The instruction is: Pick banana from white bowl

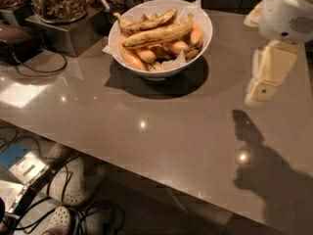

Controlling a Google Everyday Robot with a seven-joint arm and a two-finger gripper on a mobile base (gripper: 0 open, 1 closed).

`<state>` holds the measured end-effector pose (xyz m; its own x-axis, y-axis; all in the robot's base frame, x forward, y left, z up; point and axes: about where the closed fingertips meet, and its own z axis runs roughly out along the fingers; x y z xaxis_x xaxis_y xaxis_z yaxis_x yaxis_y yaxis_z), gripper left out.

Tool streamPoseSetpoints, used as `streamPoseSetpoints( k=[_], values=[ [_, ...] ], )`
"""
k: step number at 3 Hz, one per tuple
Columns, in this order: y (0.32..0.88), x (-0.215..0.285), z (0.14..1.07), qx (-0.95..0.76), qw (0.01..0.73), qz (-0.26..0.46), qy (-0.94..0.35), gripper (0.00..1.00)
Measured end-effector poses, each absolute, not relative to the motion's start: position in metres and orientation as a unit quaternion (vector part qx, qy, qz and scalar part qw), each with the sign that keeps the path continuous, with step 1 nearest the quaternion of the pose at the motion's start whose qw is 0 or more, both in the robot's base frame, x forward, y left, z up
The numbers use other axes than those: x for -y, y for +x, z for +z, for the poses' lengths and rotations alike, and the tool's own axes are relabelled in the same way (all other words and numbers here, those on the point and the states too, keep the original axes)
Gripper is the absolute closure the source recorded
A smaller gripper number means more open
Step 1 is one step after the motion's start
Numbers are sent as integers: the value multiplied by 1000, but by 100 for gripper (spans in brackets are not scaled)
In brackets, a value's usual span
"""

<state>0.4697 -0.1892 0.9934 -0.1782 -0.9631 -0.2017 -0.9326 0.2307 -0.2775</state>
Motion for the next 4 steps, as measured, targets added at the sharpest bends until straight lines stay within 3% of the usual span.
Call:
streamPoseSetpoints(
  k=[1, 4],
  values=[
    [499, 154, 1010, -745, 173, -64, -641, 0],
    [513, 143, 1017, -728, 190, -62, -655, 0]
  ],
)
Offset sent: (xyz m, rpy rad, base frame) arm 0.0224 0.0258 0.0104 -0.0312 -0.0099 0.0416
